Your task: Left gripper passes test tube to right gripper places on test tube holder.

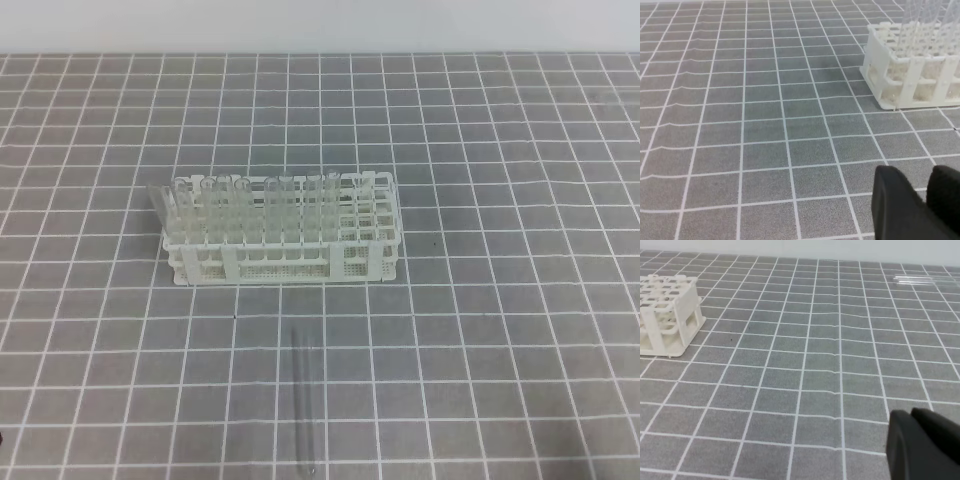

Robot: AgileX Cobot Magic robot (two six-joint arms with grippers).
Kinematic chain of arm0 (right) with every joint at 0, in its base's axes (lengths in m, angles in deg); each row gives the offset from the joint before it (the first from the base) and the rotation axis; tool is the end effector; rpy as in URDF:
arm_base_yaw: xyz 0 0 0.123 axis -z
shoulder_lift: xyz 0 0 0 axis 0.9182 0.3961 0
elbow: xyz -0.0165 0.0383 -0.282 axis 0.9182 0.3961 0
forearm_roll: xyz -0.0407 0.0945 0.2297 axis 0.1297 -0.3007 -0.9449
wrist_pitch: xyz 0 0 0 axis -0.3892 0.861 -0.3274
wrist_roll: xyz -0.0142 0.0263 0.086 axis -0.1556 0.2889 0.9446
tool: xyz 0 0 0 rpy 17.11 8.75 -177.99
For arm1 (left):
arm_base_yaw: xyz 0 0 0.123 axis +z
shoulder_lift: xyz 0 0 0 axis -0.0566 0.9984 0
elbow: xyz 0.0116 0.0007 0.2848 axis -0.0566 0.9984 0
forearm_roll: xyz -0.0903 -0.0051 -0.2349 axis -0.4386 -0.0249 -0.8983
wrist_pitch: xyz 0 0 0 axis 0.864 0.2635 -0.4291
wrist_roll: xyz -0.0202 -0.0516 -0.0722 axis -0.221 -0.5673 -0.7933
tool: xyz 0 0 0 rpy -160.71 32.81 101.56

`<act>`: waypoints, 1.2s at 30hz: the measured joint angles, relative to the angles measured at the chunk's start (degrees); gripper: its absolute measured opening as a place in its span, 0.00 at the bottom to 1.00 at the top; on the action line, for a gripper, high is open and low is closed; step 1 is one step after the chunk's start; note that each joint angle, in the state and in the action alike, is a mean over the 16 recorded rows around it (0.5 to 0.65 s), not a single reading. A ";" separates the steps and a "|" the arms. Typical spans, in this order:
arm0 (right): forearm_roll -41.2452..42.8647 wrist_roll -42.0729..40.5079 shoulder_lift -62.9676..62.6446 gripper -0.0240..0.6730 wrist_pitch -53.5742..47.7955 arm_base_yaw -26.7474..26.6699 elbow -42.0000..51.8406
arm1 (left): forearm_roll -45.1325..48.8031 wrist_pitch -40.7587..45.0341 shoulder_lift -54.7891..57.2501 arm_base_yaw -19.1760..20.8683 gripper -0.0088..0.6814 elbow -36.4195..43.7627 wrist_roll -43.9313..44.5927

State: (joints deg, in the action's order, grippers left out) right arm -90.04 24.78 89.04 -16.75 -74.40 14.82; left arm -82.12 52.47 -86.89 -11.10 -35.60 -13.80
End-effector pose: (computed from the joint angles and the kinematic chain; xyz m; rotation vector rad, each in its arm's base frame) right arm 0.0531 0.0078 0.1841 -0.0963 1.7990 0.1243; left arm 0.0513 -0.0093 0.1818 0.1331 1.7673 -0.1254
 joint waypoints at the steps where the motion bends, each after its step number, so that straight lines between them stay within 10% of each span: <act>1: 0.00 0.00 0.00 0.03 0.00 0.00 0.00 | -0.01 0.17 0.30 -0.01 0.03 -0.12 0.01; 36: 0.00 0.00 0.00 0.03 0.00 0.00 0.00 | -2.69 -10.68 1.66 -0.07 0.03 -0.63 -0.38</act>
State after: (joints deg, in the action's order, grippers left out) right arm -90.04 24.78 89.04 -16.75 -74.40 14.82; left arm -84.81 41.78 -85.24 -11.17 -36.22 -14.17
